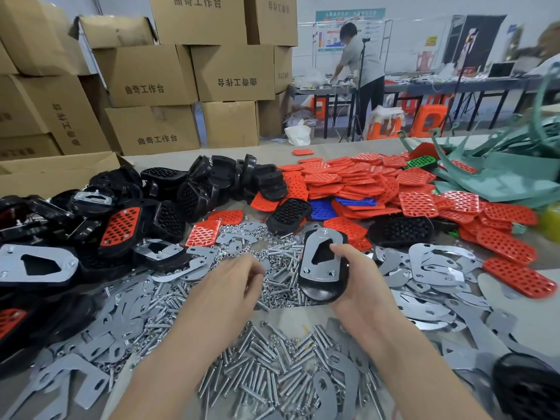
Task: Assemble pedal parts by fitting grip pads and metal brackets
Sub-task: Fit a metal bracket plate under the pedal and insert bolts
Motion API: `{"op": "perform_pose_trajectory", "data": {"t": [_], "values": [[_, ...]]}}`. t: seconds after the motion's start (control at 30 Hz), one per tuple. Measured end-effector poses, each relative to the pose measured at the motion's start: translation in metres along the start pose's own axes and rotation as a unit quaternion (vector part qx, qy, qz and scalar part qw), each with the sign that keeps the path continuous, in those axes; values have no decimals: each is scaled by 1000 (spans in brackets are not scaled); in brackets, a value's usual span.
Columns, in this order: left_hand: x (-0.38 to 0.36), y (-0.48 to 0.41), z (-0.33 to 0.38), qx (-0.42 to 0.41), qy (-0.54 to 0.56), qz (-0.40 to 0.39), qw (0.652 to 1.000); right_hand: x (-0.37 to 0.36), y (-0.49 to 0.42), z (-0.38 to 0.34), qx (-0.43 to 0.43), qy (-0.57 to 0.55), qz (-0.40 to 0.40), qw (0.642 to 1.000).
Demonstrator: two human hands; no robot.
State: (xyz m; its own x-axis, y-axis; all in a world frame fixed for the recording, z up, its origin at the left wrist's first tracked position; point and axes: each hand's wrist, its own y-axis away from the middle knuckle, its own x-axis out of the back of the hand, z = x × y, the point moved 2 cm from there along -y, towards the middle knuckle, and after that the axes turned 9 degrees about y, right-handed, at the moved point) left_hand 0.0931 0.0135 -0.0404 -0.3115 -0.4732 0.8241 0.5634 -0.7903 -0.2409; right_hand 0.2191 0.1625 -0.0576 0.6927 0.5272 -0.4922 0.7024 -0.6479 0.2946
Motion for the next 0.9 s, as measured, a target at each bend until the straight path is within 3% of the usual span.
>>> {"op": "perform_pose_trajectory", "data": {"t": [0.1,0.27,0.4,0.5,0.7,0.83,0.9], "values": [[-7,-4,4,-6,-66,-110,992,-1,0,0,-1,5,5,1000],[-3,-25,17,10,-140,-198,970,-2,2,-1,2,9,8,1000],[-8,-20,20,-27,-246,-178,952,-2,4,-2,-3,7,11,1000],[-10,-21,16,-27,-253,-164,953,-4,4,-2,-6,1,19,1000],[-11,-23,3,3,-148,-89,985,-5,5,-3,-7,-18,10,1000],[-15,-16,-4,-14,-76,4,997,-6,7,-3,-4,-15,4,1000],[-19,-14,-4,-24,-54,13,998,-7,6,-1,-6,-18,-4,1000]]}}
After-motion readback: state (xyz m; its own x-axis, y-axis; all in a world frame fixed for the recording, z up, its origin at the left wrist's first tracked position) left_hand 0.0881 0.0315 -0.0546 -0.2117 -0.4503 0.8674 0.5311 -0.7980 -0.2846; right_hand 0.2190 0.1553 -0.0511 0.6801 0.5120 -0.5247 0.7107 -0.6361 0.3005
